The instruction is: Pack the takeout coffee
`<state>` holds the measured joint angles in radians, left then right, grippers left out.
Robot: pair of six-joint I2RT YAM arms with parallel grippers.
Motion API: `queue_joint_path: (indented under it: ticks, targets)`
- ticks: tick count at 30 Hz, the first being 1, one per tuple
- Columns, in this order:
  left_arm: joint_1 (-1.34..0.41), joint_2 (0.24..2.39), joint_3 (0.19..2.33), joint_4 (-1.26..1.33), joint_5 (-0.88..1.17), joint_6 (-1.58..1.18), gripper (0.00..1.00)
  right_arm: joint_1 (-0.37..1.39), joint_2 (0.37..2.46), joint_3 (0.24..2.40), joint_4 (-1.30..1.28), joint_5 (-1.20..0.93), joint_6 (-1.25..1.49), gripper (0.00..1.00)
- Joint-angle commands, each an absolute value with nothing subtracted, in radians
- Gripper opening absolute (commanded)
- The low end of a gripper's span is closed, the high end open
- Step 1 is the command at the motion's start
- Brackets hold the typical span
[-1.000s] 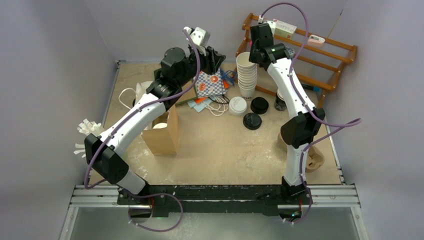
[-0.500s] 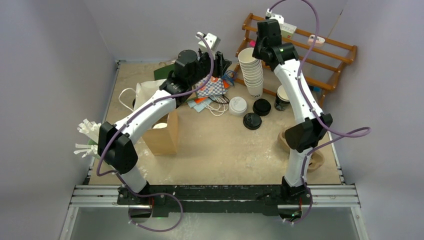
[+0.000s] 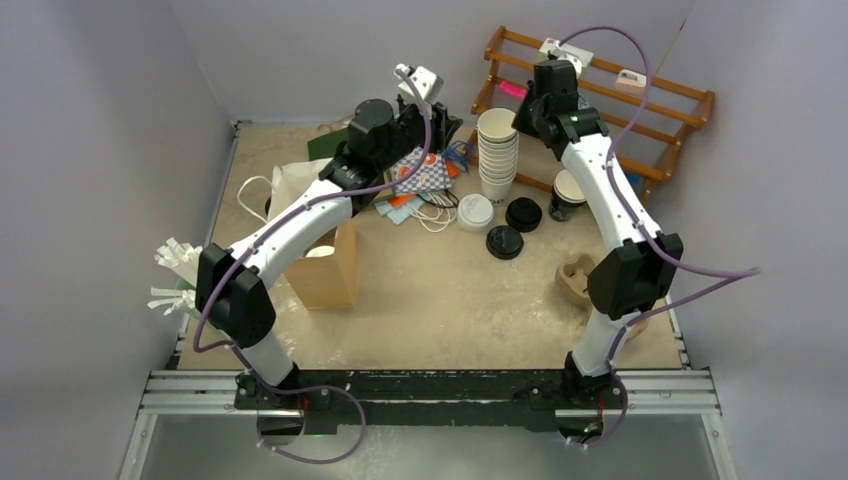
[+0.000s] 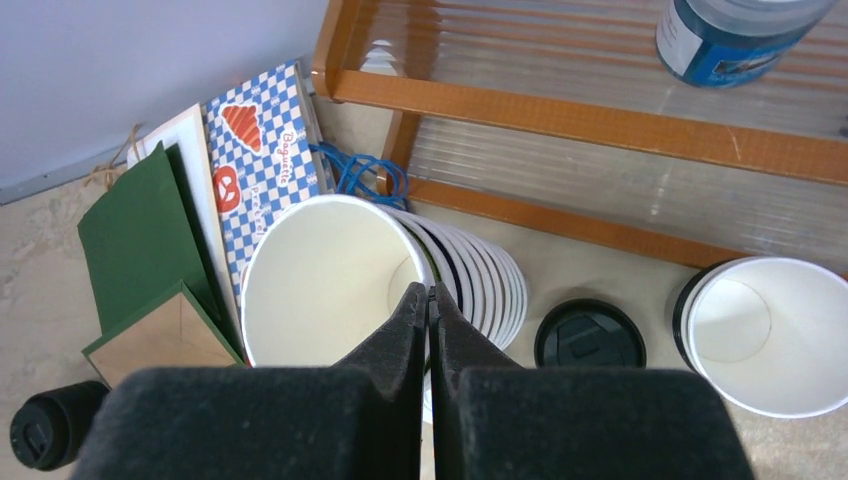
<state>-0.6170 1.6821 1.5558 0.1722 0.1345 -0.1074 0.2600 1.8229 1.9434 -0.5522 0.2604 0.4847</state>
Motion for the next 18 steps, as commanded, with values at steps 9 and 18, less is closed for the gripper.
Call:
queue_joint_path:
  ticks: [9,18]
  targets:
    - [-0.624,1.693,1.56,0.229,0.161,-0.044,0.42,0.227,1.734,1.941,-0.452,0.196,0.525,0.0]
    - [-0.634,1.692,1.563,0.205,0.149,-0.036,0.42,0.206,1.705,2.019,-0.453,0.149,0.569,0.0]
